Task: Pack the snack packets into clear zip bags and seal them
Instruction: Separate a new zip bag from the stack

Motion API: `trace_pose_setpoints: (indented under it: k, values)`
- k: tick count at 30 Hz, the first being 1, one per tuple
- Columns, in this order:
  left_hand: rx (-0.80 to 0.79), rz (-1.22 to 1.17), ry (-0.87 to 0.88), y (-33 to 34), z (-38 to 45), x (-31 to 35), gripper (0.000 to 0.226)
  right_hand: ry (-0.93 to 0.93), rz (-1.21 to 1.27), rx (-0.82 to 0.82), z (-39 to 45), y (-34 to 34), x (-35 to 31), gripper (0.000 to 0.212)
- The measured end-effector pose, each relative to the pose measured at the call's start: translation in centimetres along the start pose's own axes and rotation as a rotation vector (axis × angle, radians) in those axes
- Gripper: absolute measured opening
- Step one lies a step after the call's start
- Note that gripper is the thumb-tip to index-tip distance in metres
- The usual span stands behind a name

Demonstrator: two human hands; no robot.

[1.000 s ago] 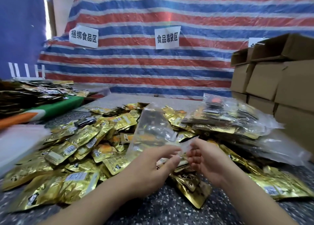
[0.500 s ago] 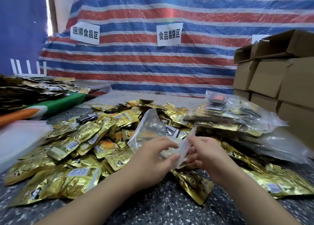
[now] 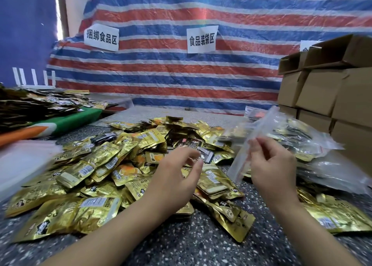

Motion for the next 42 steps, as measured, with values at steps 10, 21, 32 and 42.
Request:
trace_pose_setpoints:
  k: [10,21,32,42]
  values:
    - [-0.168,-0.094,0.05,2.5,-0.3,0.6,0.02,0.163,0.07,-0.488,-2.8,7.2,0.5,0.02]
    - [-0.188,-0.131,0.059,2.3,-0.1,1.3,0.035,0.341,0.24,-0.687,-4.0,8.1,0.4,0.023]
    - [-0.267,0.04,0.086,2.1,-0.2,1.3,0.033,0.341,0.258,-0.673,-4.5,8.6,0.3,0.022]
    - [-0.25,-0.085,-0.036,2.8,-0.6,0.2,0.032,0.378,0.18,-0.566,-4.1,8.6,1.6,0.019]
Point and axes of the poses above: each hand's wrist, its own z-axis towards the middle knuckle, its own y-axis out of the palm, x = y × z, the point moved 10 cm from there along z, towards the middle knuckle, and after that the axes turned 15 degrees about y, right-handed, at the moved point
